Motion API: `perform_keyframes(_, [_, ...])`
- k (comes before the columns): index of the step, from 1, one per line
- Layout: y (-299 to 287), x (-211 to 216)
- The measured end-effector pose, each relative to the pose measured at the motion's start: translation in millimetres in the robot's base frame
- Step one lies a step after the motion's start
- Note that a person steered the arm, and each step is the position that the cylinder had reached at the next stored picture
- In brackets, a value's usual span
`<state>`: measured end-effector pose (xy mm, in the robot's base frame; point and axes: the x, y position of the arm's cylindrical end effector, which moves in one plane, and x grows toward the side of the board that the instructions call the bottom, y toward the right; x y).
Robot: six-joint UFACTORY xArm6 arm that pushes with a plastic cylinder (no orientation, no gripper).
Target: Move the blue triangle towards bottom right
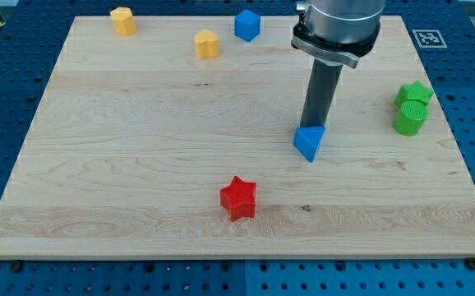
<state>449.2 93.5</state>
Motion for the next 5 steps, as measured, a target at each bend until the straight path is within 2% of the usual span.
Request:
perform_keyframes(1, [-26, 0])
perform_keyframes(2, [-28, 12])
perform_keyframes(5, [1, 43])
